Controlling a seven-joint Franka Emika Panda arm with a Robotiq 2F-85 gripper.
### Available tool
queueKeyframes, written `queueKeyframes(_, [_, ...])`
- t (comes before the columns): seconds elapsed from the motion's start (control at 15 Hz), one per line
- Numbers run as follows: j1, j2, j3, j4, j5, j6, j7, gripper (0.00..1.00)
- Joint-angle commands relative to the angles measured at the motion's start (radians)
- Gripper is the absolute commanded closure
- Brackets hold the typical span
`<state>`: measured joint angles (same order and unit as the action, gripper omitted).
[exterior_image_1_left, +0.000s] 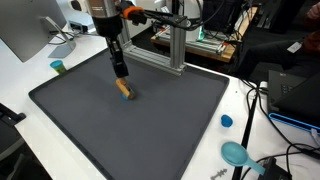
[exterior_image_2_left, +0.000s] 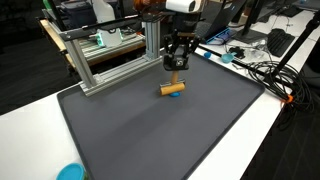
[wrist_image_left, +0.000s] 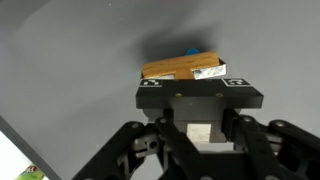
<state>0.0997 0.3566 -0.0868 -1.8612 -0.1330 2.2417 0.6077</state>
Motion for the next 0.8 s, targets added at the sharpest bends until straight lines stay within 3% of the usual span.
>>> queueKeyframes(0.0, [0.003, 0.025, 0.013, 0.023, 0.004, -0.011, -0.033, 0.78])
queueKeyframes(0.47, [-0.018, 0.014, 0.019, 0.011, 0.033, -0.03, -0.114, 0.78])
queueKeyframes(0.53, [-0.002, 0.01, 0.005, 0.009, 0.007, -0.018, -0.069, 0.53])
queueKeyframes(0.67, [-0.005, 0.01, 0.006, 0.008, 0.011, -0.022, -0.088, 0.53])
queueKeyframes(0.73, [-0.007, 0.009, 0.009, 0.004, 0.018, -0.005, -0.098, 0.78])
